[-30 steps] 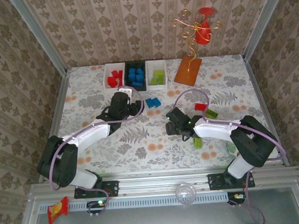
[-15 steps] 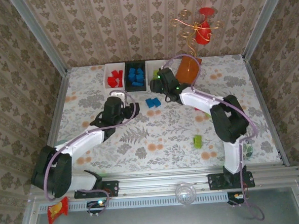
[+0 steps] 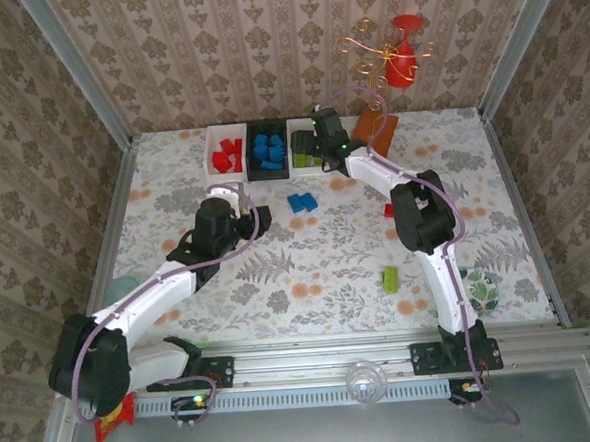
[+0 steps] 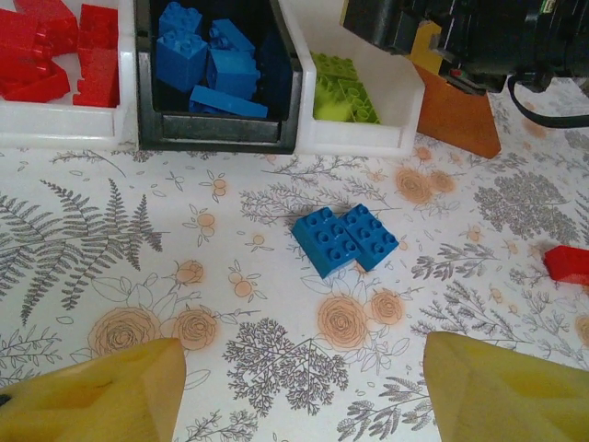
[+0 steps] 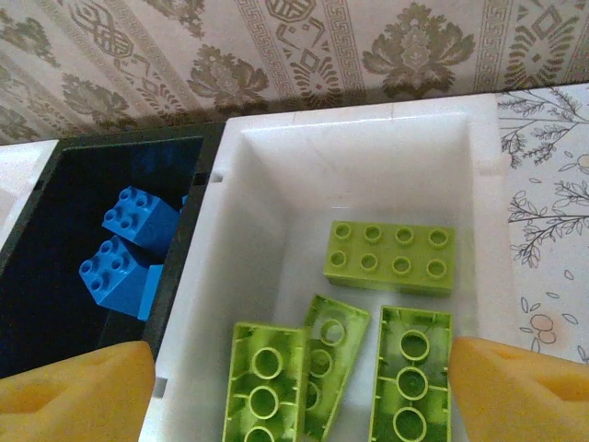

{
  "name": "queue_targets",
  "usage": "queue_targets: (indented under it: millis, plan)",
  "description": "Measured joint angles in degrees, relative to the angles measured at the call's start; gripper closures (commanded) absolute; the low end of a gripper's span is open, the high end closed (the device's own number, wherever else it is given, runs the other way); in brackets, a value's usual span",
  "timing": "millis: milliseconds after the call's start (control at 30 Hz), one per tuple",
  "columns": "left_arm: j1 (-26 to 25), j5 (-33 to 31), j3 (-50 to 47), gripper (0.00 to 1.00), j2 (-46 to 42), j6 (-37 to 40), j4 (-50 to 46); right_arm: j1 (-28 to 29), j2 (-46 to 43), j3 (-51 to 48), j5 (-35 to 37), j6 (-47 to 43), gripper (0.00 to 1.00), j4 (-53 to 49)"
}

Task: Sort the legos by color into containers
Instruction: Place the lego in the container, then pick up the lego from the lego.

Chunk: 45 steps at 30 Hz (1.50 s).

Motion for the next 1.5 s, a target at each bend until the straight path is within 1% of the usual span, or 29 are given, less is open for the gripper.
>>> queue_targets:
  millis: [67,167,333,467,633,733,833,900,1033,1100,1200,1333,1500]
  plan:
    - [0.0,0.0,-0.1,0.29,0.0,0.0,0.0,-0.1,-3.9,-4.8,-1.1,-0.6,0.15,0.4]
    - [0.0,0.7,-0.4,0.29,0.0,0.0,0.0,-0.1,-13.7,-16.0,-2.0,-0.7,0.14,0.1]
    - [0.0,2.7,-0.6,0.28,0.0,0.0,0.0,0.6,-37.3,-39.0,-0.4,-0.3,0.14,-2.4]
    - [0.0,4.3,-0.6,0.28,0.0,0.0,0.0,2.7,-52.2,-52.2,3.8,0.9,0.13,-10.6]
    - [0.0,5.8,-0.6,0.28,1.3,0.0,0.8,4.3,-62.0,-63.9,6.3,4.9,0.10,-22.6]
    - [0.0,6.2,-0.6,0.28,2.0,0.0,1.0,4.6,-65.4,-69.8,7.2,8.1,0.10,-27.1]
    - [0.0,6.4,-0.6,0.28,2.4,0.0,1.0,4.7,-66.9,-73.8,7.0,10.5,0.13,-28.5]
    - [0.0,6.4,-0.6,0.28,2.6,0.0,1.1,4.7,-66.4,-75.1,6.2,11.6,0.18,-28.5]
    - [0.0,6.4,-0.6,0.28,2.6,0.0,1.2,4.8,-63.6,-75.3,4.0,13.0,0.34,-26.1]
    - [0.0,6.4,-0.6,0.28,2.6,0.0,1.2,4.8,-62.9,-75.3,3.5,13.3,0.39,-24.8]
    - [0.0,6.4,-0.6,0.28,2.6,0.0,1.2,4.8,-62.8,-75.9,2.8,13.5,0.43,-22.7]
    - [0.0,6.4,-0.6,0.28,2.6,0.0,1.2,4.8,-62.7,-76.5,2.2,14.1,0.52,-21.0]
    - [0.0,6.3,-0.6,0.28,2.6,0.0,1.2,4.8,-62.7,-77.1,2.1,14.4,0.57,-19.8]
